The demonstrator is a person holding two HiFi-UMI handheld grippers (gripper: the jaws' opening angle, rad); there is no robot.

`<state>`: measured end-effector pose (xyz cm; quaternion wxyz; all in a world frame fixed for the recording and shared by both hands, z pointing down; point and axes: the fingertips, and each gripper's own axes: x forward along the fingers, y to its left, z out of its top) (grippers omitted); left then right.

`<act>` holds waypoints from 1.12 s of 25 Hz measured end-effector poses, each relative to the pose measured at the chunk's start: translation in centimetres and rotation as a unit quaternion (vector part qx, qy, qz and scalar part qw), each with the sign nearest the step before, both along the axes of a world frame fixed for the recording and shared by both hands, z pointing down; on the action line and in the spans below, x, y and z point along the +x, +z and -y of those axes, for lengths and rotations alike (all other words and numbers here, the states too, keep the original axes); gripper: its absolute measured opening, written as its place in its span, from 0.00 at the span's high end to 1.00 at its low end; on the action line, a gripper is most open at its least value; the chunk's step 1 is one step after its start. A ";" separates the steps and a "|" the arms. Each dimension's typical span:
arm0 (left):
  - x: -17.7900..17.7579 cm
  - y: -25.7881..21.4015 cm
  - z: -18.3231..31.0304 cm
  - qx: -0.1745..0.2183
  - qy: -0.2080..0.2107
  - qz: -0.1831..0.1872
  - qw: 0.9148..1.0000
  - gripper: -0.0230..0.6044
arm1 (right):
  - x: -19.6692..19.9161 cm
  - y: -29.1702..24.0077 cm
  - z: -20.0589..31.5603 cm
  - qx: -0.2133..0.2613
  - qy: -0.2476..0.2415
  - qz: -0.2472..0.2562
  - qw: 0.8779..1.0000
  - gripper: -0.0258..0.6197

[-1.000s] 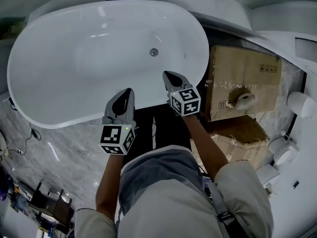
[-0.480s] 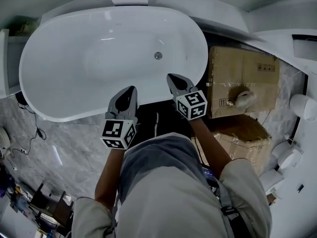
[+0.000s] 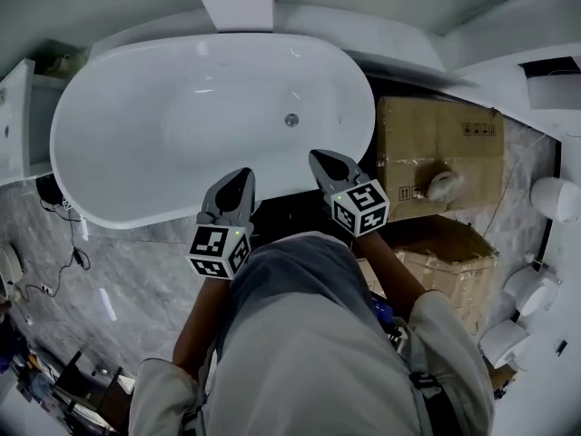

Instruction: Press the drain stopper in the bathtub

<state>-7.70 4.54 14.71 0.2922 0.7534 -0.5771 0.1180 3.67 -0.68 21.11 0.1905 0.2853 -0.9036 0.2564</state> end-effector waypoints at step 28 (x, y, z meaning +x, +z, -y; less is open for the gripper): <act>-4.2 -15.8 -0.9 0.176 -0.020 -0.001 0.984 0.96 | 1.4 -20.4 -1.2 0.171 -0.003 0.025 0.985 0.97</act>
